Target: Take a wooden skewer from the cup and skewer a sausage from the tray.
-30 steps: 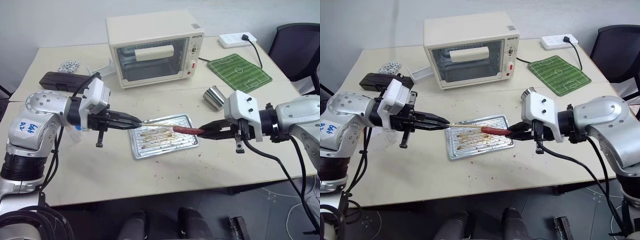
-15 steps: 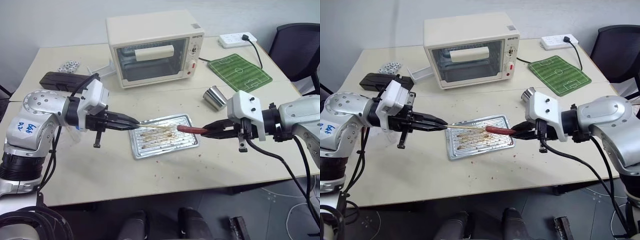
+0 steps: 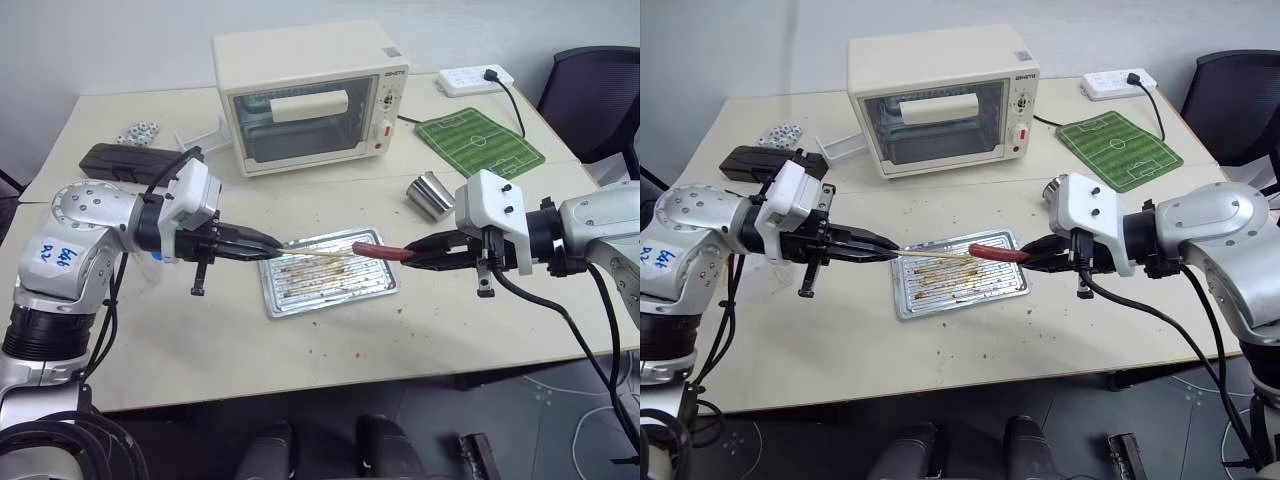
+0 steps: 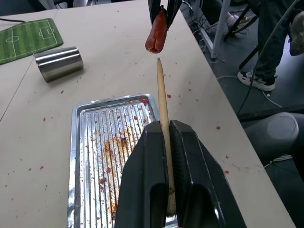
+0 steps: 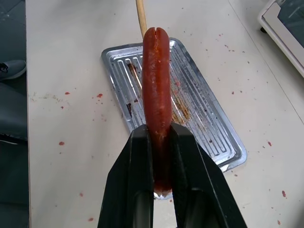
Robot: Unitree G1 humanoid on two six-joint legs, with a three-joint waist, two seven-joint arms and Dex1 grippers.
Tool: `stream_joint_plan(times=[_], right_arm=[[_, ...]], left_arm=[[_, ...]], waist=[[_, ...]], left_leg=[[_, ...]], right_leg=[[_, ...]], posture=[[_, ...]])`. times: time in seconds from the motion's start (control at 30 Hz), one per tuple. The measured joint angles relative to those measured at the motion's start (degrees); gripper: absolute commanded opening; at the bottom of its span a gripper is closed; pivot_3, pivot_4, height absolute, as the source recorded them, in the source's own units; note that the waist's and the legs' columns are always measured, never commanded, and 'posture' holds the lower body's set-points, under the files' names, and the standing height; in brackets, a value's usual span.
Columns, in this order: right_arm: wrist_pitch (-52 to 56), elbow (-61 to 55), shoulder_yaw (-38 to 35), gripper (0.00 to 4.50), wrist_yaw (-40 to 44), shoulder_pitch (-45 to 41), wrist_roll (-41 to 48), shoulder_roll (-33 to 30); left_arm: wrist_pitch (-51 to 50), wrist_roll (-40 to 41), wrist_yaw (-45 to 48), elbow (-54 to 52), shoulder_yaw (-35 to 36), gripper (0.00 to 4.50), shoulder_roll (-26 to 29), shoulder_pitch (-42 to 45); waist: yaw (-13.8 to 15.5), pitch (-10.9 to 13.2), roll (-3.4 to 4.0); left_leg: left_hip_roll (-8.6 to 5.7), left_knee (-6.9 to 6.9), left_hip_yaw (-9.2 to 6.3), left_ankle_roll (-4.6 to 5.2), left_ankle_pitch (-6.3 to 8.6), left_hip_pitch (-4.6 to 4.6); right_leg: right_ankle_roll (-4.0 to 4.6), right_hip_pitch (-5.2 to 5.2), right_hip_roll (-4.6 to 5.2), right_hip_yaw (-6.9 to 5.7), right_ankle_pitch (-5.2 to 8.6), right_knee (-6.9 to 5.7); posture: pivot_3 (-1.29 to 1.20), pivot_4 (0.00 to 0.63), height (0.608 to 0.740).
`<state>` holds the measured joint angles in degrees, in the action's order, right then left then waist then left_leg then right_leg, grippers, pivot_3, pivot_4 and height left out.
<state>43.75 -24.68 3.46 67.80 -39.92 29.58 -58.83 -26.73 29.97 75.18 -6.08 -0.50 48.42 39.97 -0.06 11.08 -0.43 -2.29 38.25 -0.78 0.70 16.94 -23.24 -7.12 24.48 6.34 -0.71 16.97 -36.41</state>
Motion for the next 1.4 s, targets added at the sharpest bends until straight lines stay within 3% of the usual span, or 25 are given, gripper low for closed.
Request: stream_joint_plan(times=[0.57,1.4], right_arm=[[-0.05,-0.10,-0.01,0.18,-0.90,2.42,0.09,0.00],[3.67,-1.03,1.05,0.18,-2.35,-2.83,2.42,3.27]], left_arm=[[0.01,-1.09,1.04,1.25,-0.03,0.00,0.00,2.08],[0.09,-1.13,0.71,2.35,-0.71,0.00,-4.67,4.35]], waist=[[0.00,0.00,0.00],[-0.05,0.00,0.00]], left_leg=[[-0.01,0.02,0.01,0.01,0.00,0.00],[0.00,0.03,0.00,0.01,0.00,0.00]], right_leg=[[0.00,0.00,0.00,0.00,0.00,-0.02],[0.00,0.01,-0.01,0.00,0.00,-0.04]], posture=[[0.00,0.150,0.740],[0.00,0.150,0.740]])
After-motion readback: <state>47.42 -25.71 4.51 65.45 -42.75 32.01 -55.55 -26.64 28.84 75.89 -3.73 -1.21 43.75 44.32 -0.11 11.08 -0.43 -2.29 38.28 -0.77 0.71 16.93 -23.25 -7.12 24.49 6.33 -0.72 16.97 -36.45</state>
